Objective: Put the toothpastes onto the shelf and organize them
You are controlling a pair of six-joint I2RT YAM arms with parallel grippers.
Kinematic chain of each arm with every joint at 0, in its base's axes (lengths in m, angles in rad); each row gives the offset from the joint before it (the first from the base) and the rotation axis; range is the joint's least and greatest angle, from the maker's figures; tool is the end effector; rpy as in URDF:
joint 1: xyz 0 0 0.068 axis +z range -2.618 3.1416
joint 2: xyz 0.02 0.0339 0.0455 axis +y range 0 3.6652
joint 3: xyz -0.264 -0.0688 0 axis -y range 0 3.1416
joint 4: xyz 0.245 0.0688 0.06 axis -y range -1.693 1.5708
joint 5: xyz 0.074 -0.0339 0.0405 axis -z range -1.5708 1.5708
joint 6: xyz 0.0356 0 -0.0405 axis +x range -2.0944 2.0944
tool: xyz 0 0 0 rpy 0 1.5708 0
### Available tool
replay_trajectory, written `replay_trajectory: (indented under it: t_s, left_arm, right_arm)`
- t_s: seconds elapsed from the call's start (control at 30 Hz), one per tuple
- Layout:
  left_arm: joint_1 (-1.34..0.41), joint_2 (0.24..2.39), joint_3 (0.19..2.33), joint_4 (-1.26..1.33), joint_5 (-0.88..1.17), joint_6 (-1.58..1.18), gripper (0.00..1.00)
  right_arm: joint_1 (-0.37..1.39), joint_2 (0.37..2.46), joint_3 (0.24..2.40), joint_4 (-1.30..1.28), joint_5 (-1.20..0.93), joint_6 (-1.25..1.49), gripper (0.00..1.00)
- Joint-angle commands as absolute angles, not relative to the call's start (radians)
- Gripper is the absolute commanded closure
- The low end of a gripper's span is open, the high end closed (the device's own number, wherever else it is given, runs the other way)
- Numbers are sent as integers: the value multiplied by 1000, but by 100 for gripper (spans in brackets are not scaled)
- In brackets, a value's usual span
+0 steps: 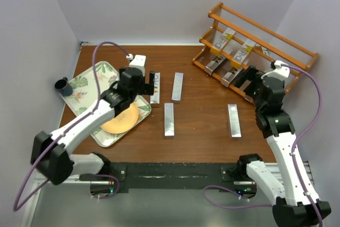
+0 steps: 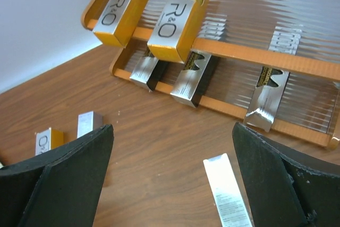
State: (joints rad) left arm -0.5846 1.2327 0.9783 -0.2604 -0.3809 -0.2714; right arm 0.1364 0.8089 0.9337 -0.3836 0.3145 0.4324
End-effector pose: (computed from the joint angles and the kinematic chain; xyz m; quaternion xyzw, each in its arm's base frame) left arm 0.2390 -0.1423 0.3063 0.0381 0.8527 -0.0566 0.5179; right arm 0.1775 0.0132 0.3669 0.2099 0.7600 0.0499 0.6130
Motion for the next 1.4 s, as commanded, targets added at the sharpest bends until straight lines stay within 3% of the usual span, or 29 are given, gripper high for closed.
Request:
replay_trajectory:
  t_s: [0.0, 0.63, 1.07, 1.37]
  left_arm:
    - [-581, 1368, 1097, -324, -360, -371, 0]
    - [-566, 1900, 1379, -406, -391, -463, 2]
    - [-528, 2049, 1439, -436, -318, -469, 28]
    - [-523, 2063, 1456, -437, -249, -468, 57]
  right_arm:
    - [135, 781, 864, -339, 255, 383, 2]
    - [163, 663, 749, -302, 261, 377, 2]
    - [173, 653, 744, -295, 281, 367, 2]
    - [173, 653, 747, -299, 282, 364, 2]
